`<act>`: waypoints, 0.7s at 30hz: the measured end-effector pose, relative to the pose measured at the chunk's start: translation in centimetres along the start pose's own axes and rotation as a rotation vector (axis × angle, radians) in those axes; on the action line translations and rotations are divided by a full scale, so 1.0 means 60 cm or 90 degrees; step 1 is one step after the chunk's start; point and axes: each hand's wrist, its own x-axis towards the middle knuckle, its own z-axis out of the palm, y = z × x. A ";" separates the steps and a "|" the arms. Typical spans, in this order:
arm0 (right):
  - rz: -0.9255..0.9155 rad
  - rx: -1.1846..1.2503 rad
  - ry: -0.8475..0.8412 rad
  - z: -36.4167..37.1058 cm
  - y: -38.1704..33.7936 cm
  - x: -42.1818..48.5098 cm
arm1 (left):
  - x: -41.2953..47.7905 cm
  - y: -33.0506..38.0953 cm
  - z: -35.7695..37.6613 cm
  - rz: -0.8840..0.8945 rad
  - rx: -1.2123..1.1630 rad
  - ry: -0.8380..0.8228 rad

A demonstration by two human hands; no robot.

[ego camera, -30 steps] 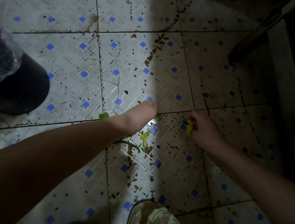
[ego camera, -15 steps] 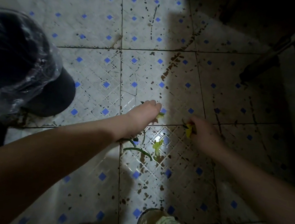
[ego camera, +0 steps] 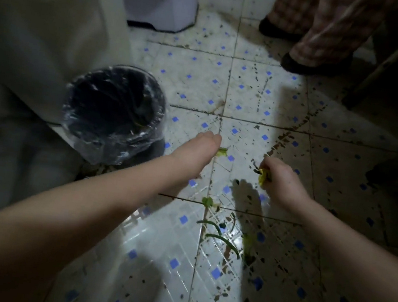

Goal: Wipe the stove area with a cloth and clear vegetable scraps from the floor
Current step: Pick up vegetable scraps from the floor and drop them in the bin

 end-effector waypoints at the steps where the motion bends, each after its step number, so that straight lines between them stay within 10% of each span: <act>1: -0.014 -0.009 0.000 -0.003 -0.011 0.010 | -0.006 -0.009 -0.015 -0.013 -0.004 0.016; 21: -0.240 0.003 0.050 -0.019 -0.233 0.108 | -0.144 -0.186 -0.122 -0.255 0.077 0.099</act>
